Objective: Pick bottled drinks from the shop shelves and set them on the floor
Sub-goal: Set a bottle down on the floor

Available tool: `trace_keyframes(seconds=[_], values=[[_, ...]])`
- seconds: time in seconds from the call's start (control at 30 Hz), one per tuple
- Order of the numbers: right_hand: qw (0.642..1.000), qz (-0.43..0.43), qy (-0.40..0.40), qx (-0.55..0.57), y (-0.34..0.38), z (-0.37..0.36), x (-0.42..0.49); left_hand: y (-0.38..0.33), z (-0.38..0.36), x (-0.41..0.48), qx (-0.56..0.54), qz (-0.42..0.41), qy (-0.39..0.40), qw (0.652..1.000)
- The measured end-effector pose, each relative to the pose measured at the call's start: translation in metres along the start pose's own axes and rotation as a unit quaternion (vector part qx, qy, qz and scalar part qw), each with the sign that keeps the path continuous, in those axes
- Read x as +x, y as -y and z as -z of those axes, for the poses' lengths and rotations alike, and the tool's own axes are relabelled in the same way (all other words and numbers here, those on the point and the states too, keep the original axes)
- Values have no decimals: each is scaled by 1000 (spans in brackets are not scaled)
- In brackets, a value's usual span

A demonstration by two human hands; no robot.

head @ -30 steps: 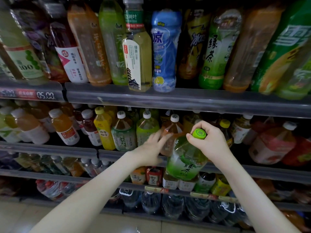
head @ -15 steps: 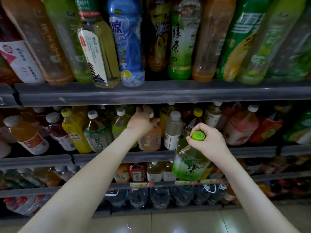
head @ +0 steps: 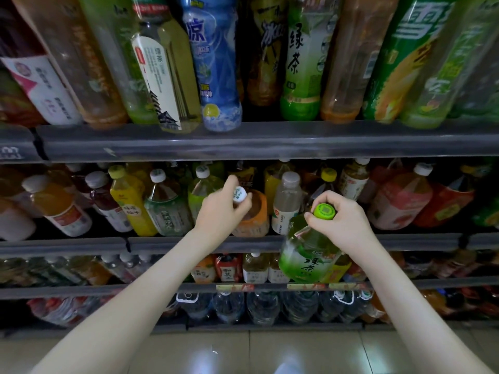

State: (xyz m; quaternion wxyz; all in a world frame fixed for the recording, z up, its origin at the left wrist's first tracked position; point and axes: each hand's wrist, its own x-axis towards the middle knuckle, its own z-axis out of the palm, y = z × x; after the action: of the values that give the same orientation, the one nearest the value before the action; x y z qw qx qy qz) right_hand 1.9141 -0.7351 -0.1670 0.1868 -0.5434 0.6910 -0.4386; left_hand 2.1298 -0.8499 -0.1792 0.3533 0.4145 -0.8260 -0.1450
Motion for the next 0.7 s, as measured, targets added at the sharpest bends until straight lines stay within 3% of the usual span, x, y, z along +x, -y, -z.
trace_keyframes(seconds=[0.17, 0.43, 0.7], values=[[1000, -3, 11, -9, 6, -15, 3, -19, 24, -11, -16, -15, -20, 1000], [996, -20, 70, -51, -10, -36, -23, 8, -9, -67, -46, 52, 125, 990], [978, -66, 175, -93, -66, -71, -58, 19, -57, -140, -12, 155, 207, 966]])
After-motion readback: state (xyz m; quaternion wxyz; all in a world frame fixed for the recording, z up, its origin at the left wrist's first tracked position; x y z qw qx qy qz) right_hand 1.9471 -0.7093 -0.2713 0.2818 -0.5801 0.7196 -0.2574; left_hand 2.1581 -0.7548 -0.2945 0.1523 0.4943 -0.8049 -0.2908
